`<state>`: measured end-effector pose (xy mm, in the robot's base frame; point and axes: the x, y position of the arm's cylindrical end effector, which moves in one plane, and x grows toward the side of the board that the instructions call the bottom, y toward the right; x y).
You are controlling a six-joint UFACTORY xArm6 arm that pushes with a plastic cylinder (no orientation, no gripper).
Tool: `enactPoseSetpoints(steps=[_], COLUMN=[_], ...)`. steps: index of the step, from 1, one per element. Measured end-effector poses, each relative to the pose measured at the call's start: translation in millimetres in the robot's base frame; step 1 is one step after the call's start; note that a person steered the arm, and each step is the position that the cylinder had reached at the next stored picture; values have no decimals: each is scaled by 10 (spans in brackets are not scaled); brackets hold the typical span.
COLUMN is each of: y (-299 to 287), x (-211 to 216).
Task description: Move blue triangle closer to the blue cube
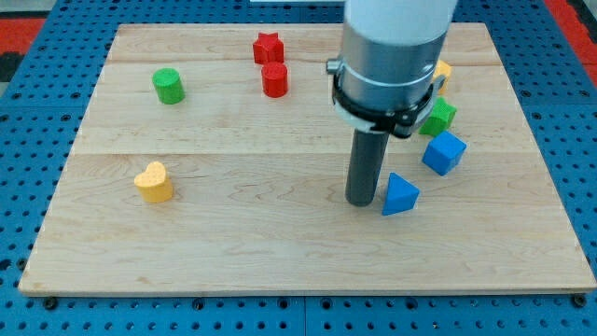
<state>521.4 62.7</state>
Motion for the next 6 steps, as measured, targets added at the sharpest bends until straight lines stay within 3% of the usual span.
enactPoseSetpoints(steps=[2,4,6], y=[348,156,618], x=[65,-68,-101])
